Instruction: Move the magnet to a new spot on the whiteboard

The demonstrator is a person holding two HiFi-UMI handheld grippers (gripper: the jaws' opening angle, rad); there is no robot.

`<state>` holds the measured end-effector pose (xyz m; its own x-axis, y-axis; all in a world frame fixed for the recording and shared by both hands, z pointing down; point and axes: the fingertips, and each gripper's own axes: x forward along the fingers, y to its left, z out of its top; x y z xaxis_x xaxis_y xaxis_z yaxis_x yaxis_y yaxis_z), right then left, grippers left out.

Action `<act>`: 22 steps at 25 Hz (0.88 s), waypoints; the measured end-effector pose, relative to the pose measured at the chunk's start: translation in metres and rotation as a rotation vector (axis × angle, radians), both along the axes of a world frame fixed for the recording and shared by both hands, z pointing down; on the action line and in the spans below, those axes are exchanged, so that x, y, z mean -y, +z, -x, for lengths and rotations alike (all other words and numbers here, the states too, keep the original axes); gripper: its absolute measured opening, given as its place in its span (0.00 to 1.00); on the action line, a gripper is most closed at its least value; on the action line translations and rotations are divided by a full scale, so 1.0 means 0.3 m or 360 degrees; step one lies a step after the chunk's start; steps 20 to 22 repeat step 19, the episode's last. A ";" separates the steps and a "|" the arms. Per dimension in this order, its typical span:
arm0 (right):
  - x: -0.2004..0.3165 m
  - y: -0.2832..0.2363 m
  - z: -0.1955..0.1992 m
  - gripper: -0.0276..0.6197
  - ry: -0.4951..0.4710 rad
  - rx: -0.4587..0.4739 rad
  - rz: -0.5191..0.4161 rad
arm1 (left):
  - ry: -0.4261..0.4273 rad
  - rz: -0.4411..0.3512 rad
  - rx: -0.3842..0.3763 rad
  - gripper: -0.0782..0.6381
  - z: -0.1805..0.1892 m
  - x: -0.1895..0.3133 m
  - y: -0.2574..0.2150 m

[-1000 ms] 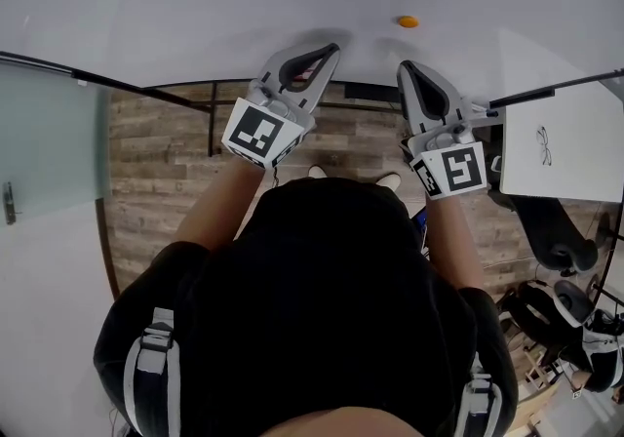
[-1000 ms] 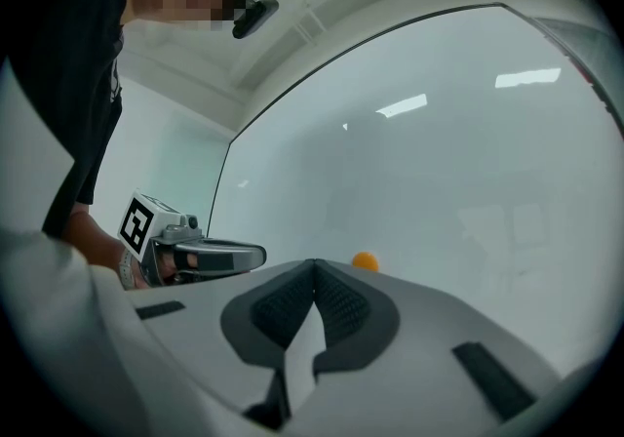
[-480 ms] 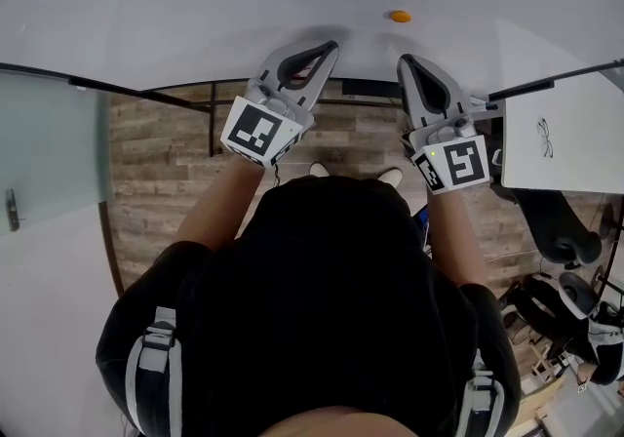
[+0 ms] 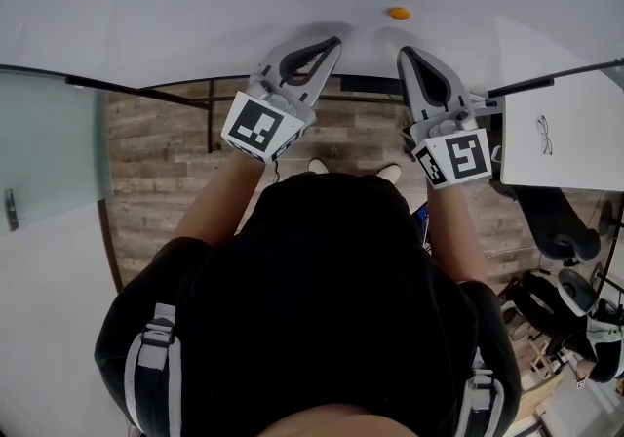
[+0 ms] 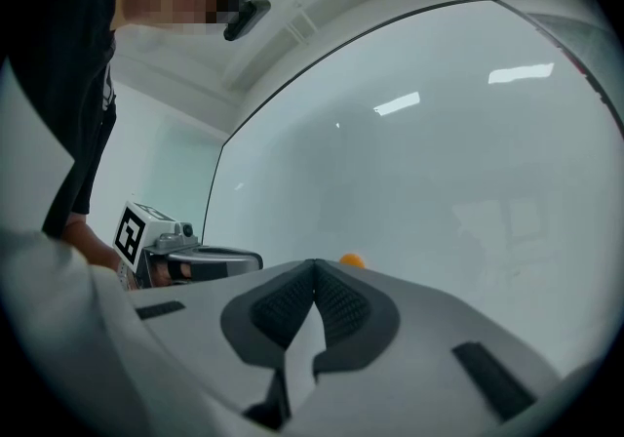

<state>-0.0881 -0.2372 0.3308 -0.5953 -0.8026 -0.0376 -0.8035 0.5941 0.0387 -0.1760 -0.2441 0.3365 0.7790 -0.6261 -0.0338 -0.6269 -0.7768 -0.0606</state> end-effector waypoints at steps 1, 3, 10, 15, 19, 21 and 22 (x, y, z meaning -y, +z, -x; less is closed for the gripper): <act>0.002 -0.001 -0.002 0.04 0.0001 0.0016 0.0007 | 0.0001 0.0002 -0.0001 0.12 0.000 0.000 0.001; 0.010 0.000 -0.006 0.04 0.0006 0.0042 0.0018 | 0.0003 0.0005 0.0000 0.12 -0.001 0.000 0.004; 0.014 0.006 -0.010 0.04 0.0009 0.0037 0.0024 | -0.0002 0.0010 -0.0001 0.12 -0.002 0.000 0.005; 0.010 0.020 -0.009 0.04 0.0006 0.0034 0.0034 | 0.0010 0.0010 0.0002 0.12 -0.015 -0.009 0.006; 0.003 0.014 -0.008 0.04 0.0003 0.0029 0.0029 | 0.0017 0.0002 0.0010 0.12 -0.020 -0.017 0.002; 0.003 0.014 -0.008 0.04 0.0003 0.0029 0.0029 | 0.0017 0.0002 0.0010 0.12 -0.020 -0.017 0.002; 0.003 0.014 -0.008 0.04 0.0003 0.0029 0.0029 | 0.0017 0.0002 0.0010 0.12 -0.020 -0.017 0.002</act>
